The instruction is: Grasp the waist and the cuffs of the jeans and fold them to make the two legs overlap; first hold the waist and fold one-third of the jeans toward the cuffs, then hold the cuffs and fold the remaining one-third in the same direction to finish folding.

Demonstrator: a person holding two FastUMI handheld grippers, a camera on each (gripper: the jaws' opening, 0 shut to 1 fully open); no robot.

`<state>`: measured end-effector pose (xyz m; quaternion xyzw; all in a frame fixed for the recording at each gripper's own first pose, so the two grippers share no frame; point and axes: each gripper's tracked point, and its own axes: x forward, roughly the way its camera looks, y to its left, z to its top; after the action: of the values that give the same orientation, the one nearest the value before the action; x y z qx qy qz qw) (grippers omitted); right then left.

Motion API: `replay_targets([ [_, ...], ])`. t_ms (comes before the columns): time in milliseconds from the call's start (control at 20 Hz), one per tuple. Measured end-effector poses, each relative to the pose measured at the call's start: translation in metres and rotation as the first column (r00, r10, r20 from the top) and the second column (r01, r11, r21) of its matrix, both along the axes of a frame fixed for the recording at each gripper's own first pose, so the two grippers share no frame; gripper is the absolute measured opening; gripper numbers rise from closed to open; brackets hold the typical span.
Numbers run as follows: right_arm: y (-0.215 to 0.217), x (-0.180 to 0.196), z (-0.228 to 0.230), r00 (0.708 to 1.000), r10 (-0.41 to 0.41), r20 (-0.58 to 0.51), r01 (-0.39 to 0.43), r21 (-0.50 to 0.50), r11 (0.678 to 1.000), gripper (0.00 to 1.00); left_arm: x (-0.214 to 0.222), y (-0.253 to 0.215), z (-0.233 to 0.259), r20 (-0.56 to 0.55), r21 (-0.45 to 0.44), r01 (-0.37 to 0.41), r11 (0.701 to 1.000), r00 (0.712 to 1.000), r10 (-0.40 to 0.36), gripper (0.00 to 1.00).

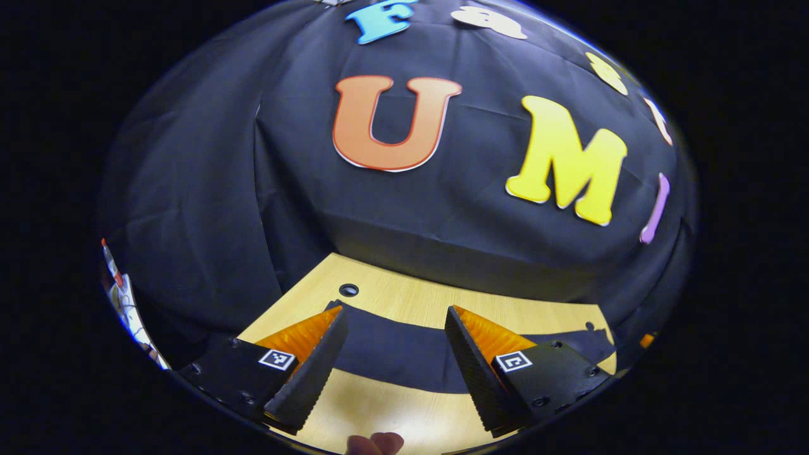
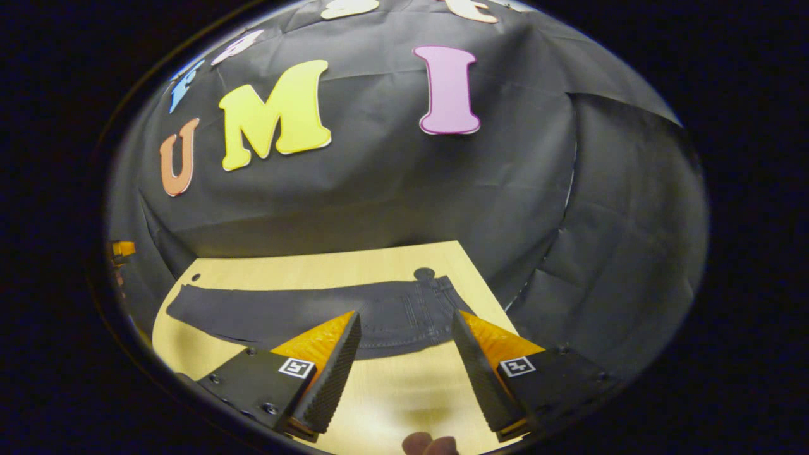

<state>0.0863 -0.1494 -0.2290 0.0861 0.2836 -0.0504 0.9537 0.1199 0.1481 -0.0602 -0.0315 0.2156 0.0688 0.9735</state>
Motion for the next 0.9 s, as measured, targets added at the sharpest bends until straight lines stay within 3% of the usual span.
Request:
replay_targets([
  [250,-0.034,0.0,-0.051,0.988,-0.106,-0.112,0.115,0.077,0.99,0.96,-0.045,-0.032,-0.031,-0.036,-0.045,0.019,0.999,0.999,-0.021,0.99],
  [450,-0.074,0.025,-0.102,0.956,-0.207,-0.207,0.245,0.178,0.953,0.98,-0.058,-0.054,-0.04,-0.065,-0.016,0.039,0.999,0.997,-0.04,0.99],
  [500,-0.076,0.035,-0.114,0.95,-0.217,-0.222,0.264,0.21,0.941,0.94,-0.06,-0.058,-0.044,-0.075,-0.009,0.042,0.999,0.996,-0.042,0.99],
  [600,-0.078,0.054,-0.133,0.943,-0.227,-0.241,0.289,0.261,0.921,0.99,-0.065,-0.067,-0.048,-0.089,-0.005,0.039,0.999,0.995,-0.039,0.99],
  [650,-0.079,0.063,-0.141,0.941,-0.23,-0.248,0.296,0.274,0.915,0.94,-0.067,-0.07,-0.051,-0.095,-0.01,0.035,0.999,0.995,-0.036,0.99],
  [700,-0.08,0.072,-0.149,0.939,-0.232,-0.252,0.301,0.285,0.91,0.99,-0.069,-0.074,-0.055,-0.105,-0.02,0.029,0.999,0.994,-0.031,0.99],
  [900,-0.083,0.102,-0.166,0.936,-0.23,-0.265,0.315,0.347,0.883,0.99,-0.078,-0.085,-0.073,-0.158,-0.033,-0.001,0.999,0.987,-0.005,0.99],
])
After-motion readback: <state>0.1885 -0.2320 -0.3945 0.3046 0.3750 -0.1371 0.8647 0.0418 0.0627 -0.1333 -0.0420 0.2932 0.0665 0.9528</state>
